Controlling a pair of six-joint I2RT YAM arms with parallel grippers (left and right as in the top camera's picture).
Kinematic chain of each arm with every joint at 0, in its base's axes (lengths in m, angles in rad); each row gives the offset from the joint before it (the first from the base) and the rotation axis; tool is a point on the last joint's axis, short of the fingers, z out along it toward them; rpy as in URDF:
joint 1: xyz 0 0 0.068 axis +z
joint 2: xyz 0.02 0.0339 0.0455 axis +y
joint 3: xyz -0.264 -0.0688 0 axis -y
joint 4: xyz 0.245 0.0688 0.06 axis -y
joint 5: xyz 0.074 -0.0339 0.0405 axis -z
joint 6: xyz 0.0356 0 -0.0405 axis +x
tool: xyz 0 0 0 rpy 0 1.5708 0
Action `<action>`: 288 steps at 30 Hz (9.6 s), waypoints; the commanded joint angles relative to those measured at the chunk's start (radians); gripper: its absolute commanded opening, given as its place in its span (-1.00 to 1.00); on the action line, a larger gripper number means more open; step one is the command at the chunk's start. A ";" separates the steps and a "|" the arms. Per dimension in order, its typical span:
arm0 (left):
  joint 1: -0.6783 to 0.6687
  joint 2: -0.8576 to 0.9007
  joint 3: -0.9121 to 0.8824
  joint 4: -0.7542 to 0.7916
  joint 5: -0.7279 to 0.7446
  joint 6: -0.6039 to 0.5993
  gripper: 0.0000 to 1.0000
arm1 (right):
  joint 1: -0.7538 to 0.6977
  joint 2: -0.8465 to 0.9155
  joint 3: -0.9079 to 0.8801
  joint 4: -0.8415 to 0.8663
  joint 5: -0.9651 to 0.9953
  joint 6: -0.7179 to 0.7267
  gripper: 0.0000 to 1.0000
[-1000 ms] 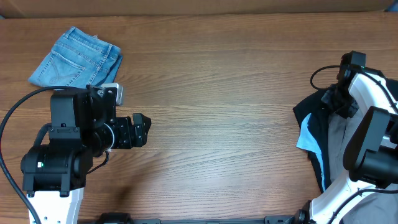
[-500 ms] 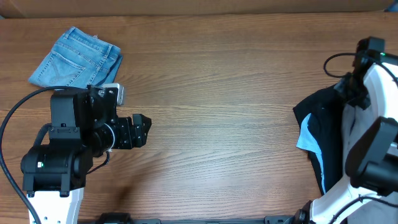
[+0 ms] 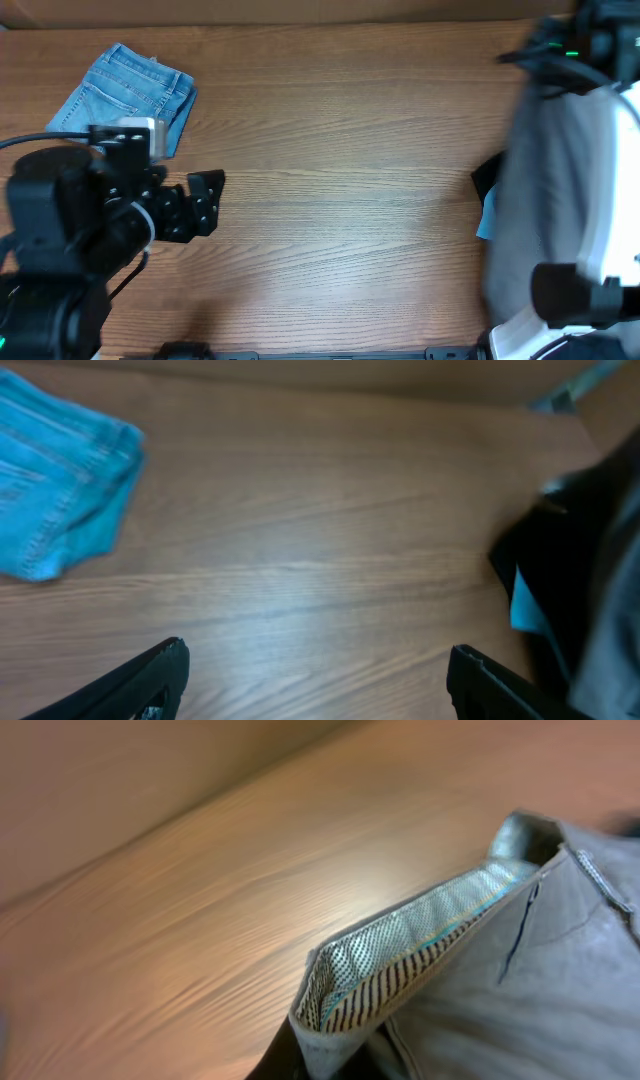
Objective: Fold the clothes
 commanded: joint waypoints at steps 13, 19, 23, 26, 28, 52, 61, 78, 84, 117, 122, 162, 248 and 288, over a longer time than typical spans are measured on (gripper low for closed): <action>0.010 -0.012 0.242 -0.102 -0.109 -0.029 0.85 | 0.787 -0.027 0.046 -0.045 0.298 0.039 0.64; 0.010 0.015 0.241 -0.129 -0.089 -0.012 0.86 | 0.646 -0.158 0.046 -0.058 0.254 0.103 0.68; 0.008 0.071 0.231 -0.163 -0.029 0.027 0.82 | 0.561 -0.257 0.046 -0.039 0.174 0.103 0.69; -0.021 0.127 0.200 -0.180 -0.011 0.039 0.77 | 0.507 -0.328 0.046 -0.038 0.144 0.114 0.72; -0.064 0.175 0.174 -0.180 -0.011 0.044 0.72 | 0.480 -0.369 0.046 -0.038 0.124 0.127 0.75; -0.526 0.894 -0.137 0.225 -0.465 -0.108 0.08 | 0.456 -0.445 0.046 -0.134 0.113 0.139 0.83; -0.491 1.027 -0.139 0.315 -0.499 -0.102 0.33 | 0.455 -0.444 0.046 -0.165 0.132 0.136 0.83; -0.235 1.166 -0.157 0.154 -0.603 -0.331 -0.91 | 0.455 -0.444 0.046 -0.203 0.158 0.136 0.84; -0.080 1.091 -0.157 -0.014 -0.747 -0.464 -0.92 | 0.455 -0.444 0.046 -0.204 0.168 0.136 0.88; -0.113 0.793 -0.158 0.479 -0.124 0.172 0.20 | 0.418 -0.362 0.045 -0.263 0.138 0.136 0.89; -0.115 0.930 -0.158 0.546 -0.123 0.172 -0.58 | 0.418 -0.362 0.045 -0.263 0.138 0.137 0.90; 0.100 0.685 -0.098 0.446 -0.175 0.067 -0.56 | 0.254 -0.071 -0.452 0.223 0.046 0.030 0.60; 0.002 0.151 -0.085 0.019 -0.167 -0.021 -0.20 | 0.122 0.353 -0.839 1.127 -0.406 0.084 0.12; 0.002 0.245 -0.085 0.051 -0.152 0.006 -0.14 | -0.161 0.261 -0.620 0.585 -0.466 -0.233 0.34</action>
